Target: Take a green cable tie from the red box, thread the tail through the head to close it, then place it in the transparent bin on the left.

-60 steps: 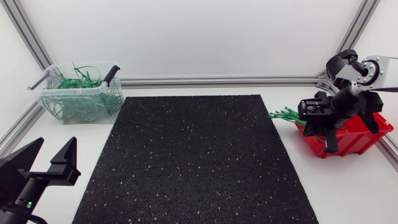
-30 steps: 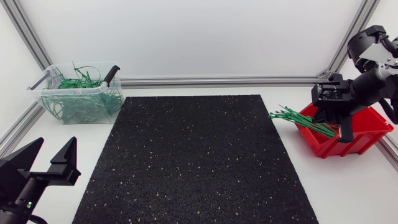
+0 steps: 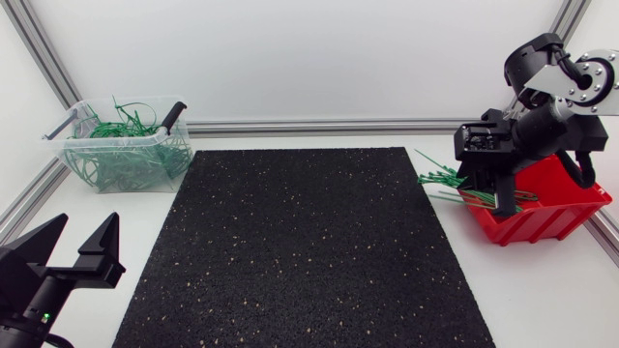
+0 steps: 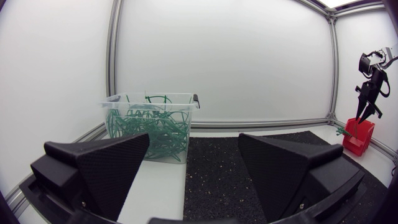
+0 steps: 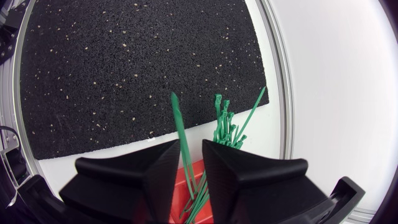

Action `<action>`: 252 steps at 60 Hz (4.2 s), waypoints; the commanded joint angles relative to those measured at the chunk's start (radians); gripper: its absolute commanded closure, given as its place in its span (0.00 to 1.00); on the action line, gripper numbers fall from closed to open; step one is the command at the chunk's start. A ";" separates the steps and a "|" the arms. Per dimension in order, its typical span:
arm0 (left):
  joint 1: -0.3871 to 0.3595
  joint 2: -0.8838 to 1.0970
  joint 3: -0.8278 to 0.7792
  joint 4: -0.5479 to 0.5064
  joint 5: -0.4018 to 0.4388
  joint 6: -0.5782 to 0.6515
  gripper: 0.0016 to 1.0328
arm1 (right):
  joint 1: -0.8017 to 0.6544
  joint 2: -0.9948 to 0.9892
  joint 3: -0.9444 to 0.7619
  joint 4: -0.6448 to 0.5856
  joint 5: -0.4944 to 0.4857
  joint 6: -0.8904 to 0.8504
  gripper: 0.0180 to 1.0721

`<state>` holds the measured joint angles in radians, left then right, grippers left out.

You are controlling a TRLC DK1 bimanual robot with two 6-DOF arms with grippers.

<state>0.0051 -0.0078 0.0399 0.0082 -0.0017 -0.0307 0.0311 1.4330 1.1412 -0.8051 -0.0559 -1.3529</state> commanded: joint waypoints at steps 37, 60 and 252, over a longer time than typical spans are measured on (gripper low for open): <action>0.003 0.003 -0.038 -0.028 0.002 -0.021 0.04 | -0.086 -0.008 -0.034 -0.080 -0.005 -0.060 0.13; 0.004 0.003 -0.038 -0.028 0.002 -0.021 0.04 | -0.060 0.007 -0.092 -0.068 -0.019 -0.060 0.14; 0.007 0.000 -0.038 -0.028 0.002 -0.025 0.04 | -0.054 0.006 -0.061 0.006 0.050 -0.029 0.94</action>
<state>0.0063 -0.0078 0.0402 0.0082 -0.0017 -0.0311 -0.0071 1.4185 1.0454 -0.7868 -0.0097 -1.3651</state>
